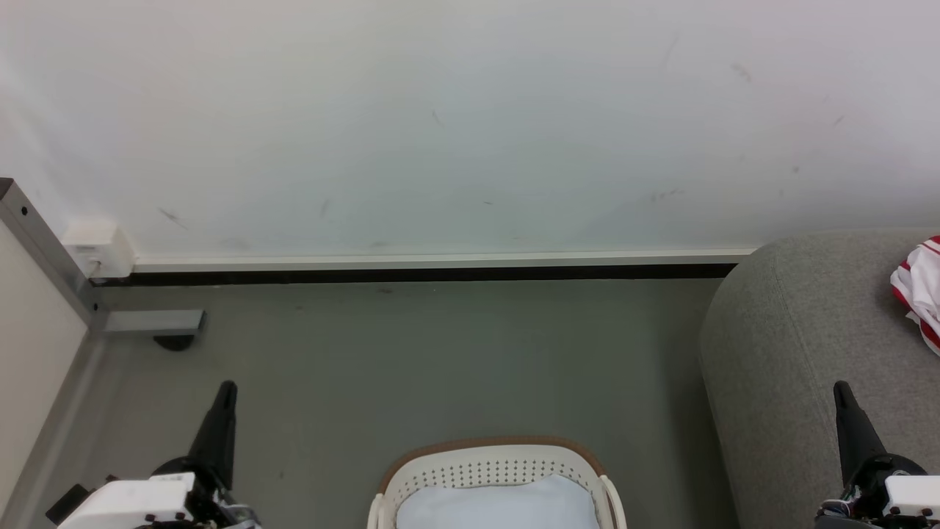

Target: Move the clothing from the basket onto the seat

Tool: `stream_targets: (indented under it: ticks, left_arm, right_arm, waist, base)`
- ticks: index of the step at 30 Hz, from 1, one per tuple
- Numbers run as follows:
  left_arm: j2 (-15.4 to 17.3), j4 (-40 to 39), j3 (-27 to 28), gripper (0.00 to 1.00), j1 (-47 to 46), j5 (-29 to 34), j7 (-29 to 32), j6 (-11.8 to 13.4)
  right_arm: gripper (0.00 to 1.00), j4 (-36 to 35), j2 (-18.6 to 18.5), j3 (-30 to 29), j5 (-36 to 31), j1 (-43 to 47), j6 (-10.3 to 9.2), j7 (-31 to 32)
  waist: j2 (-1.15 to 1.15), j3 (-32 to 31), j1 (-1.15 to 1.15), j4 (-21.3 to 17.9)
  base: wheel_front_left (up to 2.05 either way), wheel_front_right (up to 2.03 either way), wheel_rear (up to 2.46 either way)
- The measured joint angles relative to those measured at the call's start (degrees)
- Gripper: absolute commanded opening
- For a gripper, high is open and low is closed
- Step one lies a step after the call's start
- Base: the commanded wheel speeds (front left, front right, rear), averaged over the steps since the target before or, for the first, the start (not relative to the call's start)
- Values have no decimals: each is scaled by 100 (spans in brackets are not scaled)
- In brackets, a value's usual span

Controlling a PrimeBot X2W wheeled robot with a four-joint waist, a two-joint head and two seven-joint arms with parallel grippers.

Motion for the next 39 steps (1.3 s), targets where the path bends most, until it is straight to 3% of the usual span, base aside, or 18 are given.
stream_targets:
  ticks: [39]
  left_arm:
    - [-1,-1,0,0,-2,0,0,0]
  right_arm:
    - [0,-11,-140,185,191,-1,0,-152]
  waist:
    - [0,0,0,0]
  base:
    - [0,0,0]
